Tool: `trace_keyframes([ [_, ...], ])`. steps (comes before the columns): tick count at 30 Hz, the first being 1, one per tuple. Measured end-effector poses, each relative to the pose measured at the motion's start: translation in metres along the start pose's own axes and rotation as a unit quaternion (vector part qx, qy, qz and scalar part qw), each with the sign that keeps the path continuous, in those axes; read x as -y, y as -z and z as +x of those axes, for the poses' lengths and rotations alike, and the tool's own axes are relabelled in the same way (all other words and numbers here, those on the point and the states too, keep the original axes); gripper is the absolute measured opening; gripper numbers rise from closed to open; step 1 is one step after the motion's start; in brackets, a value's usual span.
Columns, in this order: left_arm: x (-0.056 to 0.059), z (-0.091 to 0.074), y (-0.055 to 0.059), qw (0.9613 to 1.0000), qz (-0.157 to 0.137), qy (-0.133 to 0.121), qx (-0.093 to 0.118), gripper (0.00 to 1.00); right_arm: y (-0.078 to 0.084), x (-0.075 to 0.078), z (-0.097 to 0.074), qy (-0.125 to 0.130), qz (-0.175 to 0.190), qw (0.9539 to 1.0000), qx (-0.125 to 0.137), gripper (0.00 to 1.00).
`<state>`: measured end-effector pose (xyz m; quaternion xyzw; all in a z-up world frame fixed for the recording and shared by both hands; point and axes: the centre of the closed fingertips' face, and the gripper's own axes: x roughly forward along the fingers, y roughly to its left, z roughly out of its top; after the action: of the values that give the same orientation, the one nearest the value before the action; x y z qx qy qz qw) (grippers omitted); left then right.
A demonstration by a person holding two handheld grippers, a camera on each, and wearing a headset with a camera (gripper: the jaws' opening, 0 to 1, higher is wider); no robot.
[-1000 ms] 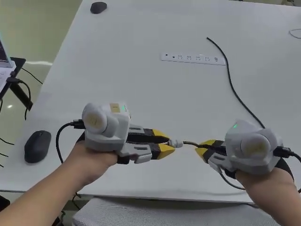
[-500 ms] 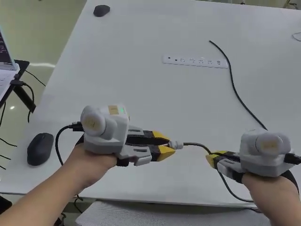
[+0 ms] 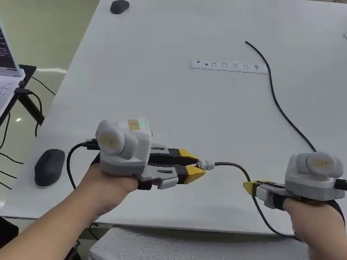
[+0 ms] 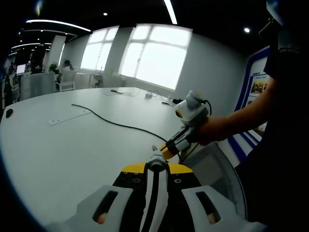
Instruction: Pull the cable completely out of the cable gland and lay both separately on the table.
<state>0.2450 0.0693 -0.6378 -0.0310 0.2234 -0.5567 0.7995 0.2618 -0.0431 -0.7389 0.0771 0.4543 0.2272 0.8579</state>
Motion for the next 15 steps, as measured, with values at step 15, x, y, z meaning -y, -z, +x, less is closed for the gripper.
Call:
trace_keyframes([
  [15, -0.015, -0.004, -0.003, 0.9999, -0.009, -0.008, 0.003, 0.15, -0.008, -0.003, -0.005, -0.002, -0.086, 0.9963, 0.005, 0.03],
])
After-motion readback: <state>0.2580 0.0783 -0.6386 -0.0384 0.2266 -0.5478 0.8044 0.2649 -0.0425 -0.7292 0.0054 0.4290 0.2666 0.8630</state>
